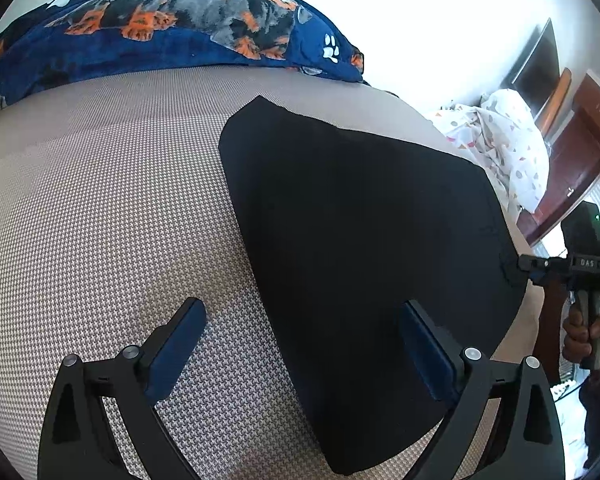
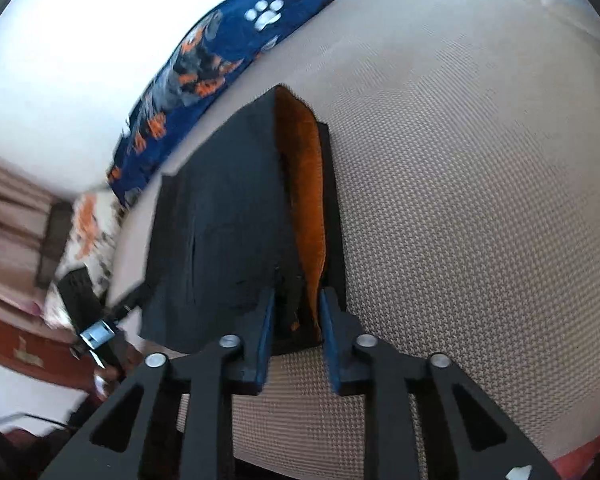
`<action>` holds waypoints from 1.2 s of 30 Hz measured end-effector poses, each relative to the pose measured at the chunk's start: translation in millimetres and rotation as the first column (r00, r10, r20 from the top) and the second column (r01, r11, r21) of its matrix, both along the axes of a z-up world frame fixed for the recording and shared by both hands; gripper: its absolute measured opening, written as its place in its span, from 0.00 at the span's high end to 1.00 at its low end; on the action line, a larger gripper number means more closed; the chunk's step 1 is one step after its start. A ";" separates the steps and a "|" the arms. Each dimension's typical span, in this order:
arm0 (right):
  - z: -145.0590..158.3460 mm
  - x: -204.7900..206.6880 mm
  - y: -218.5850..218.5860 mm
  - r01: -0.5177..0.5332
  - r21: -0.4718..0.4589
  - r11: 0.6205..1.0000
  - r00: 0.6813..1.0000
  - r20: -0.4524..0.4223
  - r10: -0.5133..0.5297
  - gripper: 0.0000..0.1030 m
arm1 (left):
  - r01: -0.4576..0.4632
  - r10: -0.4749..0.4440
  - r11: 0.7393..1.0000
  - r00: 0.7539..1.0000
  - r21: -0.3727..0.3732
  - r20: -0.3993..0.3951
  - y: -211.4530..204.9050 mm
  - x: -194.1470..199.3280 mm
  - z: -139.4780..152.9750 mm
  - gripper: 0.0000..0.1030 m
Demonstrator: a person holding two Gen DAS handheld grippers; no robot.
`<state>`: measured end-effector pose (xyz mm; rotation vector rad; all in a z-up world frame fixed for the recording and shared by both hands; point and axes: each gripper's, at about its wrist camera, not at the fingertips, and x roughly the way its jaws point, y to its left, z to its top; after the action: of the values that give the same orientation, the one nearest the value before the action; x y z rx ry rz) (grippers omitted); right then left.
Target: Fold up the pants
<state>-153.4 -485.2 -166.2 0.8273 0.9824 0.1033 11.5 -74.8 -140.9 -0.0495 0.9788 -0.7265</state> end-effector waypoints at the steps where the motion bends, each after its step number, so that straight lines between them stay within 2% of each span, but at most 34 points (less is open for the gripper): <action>1: 2.9 0.1 -0.8 0.005 -0.020 1.000 1.000 -0.001 -0.005 0.69 | 0.004 -0.004 1.000 1.000 -0.002 -0.006 0.7 0.6 0.2 0.06; 2: 6.4 0.0 -2.7 0.012 -0.040 0.999 1.000 0.002 -0.012 0.67 | 0.006 -0.006 1.000 1.000 -0.010 -0.013 1.5 1.7 0.4 0.06; 4: 11.6 1.5 -6.6 0.013 -0.057 0.998 1.000 0.015 -0.012 0.52 | 0.002 -0.004 0.999 0.999 -0.044 -0.036 6.5 5.0 0.0 0.06; 6: 13.4 5.6 -8.7 0.006 -0.099 0.995 1.000 0.014 -0.005 0.51 | -0.003 -0.002 0.997 0.998 -0.080 -0.061 11.5 8.5 -0.6 0.06; 12: -7.8 27.5 -5.8 -0.086 -0.057 0.995 0.996 -0.018 0.085 0.50 | 0.059 -0.078 0.987 0.989 -0.151 -0.126 17.0 21.8 0.1 0.06; 16: -8.4 40.1 -3.9 -0.129 -0.049 0.990 0.992 -0.004 0.128 0.50 | 0.108 -0.172 0.953 0.961 -0.282 -0.214 20.3 36.1 -3.7 0.06; 18: -10.4 47.3 -0.1 -0.182 -0.023 0.983 0.983 -0.003 0.182 0.49 | 0.125 -0.205 0.941 0.950 -0.314 -0.237 18.1 41.1 -5.7 0.06; 19: -9.8 51.1 2.9 -0.208 -0.030 0.978 0.978 -0.001 0.208 0.45 | 0.133 -0.210 0.941 0.950 -0.310 -0.230 15.9 41.5 -4.8 0.06; 22: -8.5 58.0 7.8 -0.251 -0.029 0.968 0.968 0.002 0.251 0.35 | 0.137 -0.196 0.953 0.958 -0.269 -0.207 7.7 40.6 -1.8 0.06; 23: -8.3 57.9 8.7 -0.256 -0.031 0.966 0.967 0.003 0.256 0.35 | 0.135 -0.187 0.959 0.962 -0.247 -0.197 3.9 40.4 -0.6 0.06; 27: -9.3 55.7 9.2 -0.260 -0.026 0.965 0.965 0.026 0.261 0.35 | 0.154 -0.160 0.986 0.982 -0.070 -0.099 -16.5 24.5 5.1 0.06; 30: -9.9 59.7 11.5 -0.265 -0.030 0.964 0.963 0.038 0.266 0.35 | 0.173 -0.172 0.981 0.985 0.085 -0.014 -37.0 8.6 5.2 0.06; 31: -10.0 60.6 12.9 -0.267 -0.032 0.963 0.962 0.043 0.268 0.35 | 0.175 -0.177 0.978 0.984 0.117 0.003 -41.2 6.6 4.3 0.06; 33: -10.4 62.8 13.6 -0.271 -0.028 0.962 0.961 0.050 0.272 0.34 | 0.177 -0.182 0.973 0.983 0.147 0.019 -44.4 2.6 3.2 0.06; 36: -11.4 66.0 13.4 -0.275 -0.015 0.961 0.959 0.064 0.276 0.35 | 0.175 -0.178 0.975 0.984 0.137 0.011 -42.0 3.4 1.4 0.05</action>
<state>-87.4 -471.8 -177.6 0.6731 1.0311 0.3646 14.9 -116.8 -139.5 0.1667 1.0171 -0.8193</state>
